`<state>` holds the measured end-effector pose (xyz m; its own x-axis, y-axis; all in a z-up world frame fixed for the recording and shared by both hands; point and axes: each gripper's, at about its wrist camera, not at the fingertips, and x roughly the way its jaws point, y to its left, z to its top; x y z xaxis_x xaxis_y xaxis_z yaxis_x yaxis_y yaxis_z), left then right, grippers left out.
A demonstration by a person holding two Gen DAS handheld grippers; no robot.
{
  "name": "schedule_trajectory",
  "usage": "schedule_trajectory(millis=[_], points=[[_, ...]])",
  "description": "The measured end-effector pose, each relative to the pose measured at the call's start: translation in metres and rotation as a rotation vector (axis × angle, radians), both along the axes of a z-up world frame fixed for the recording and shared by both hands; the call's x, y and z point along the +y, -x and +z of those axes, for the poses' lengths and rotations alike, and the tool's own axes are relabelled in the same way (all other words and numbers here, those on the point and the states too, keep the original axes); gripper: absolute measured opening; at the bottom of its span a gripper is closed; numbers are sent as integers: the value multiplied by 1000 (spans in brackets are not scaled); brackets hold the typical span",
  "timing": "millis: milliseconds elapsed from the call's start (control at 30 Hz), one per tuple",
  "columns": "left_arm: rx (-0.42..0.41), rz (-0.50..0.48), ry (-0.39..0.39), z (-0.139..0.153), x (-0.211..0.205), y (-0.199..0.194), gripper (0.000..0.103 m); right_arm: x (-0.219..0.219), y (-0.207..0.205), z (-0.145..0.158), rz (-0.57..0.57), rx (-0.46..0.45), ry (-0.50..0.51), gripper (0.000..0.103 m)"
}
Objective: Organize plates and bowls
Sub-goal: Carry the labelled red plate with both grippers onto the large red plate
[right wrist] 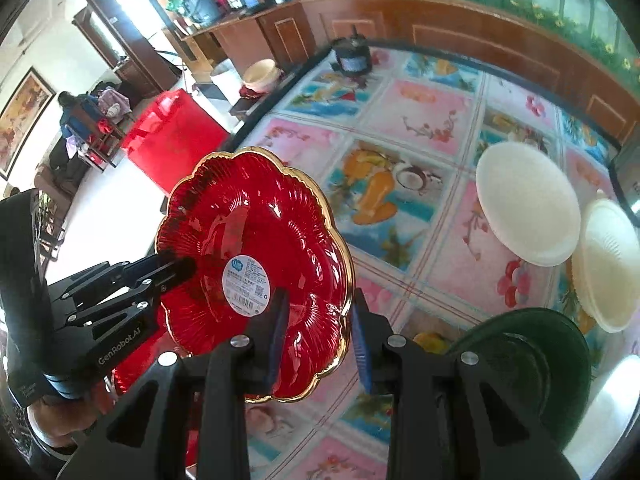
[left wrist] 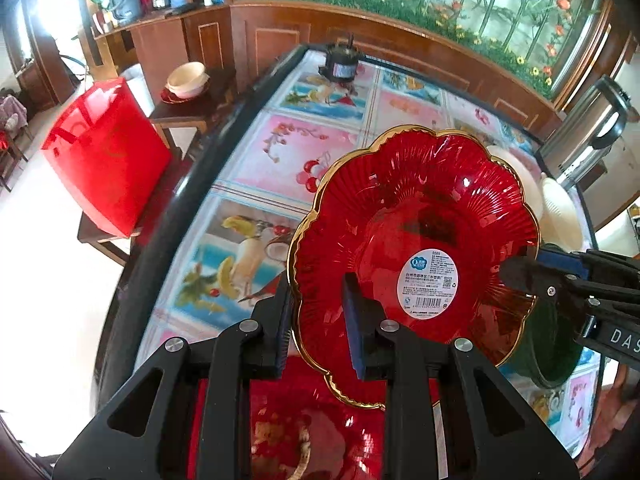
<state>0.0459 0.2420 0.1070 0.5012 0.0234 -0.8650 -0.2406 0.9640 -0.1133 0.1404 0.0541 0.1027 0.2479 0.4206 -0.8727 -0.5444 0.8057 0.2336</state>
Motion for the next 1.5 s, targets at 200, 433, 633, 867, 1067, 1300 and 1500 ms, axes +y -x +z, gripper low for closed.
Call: schedule_trajectory(millis=[200,433,633,867,1067,1300,1500], points=[[-25,17,-6,11,7,43,23,7,35,12,41,-25,-7,32],[-32,54,-10,9,22,101,23,25,82,8,115,-28,-2,32],[-6,84,0,-10,34,140,23,42,117,-9,174,-14,18,32],[27,90,0,-35,36,159,24,50,140,-35,205,20,39,32],[58,102,-21,-56,40,158,24,59,144,-54,212,24,78,32],[71,120,-33,-71,47,151,24,69,146,-65,215,19,97,33],[68,127,-56,-72,48,145,24,72,143,-71,213,15,115,34]])
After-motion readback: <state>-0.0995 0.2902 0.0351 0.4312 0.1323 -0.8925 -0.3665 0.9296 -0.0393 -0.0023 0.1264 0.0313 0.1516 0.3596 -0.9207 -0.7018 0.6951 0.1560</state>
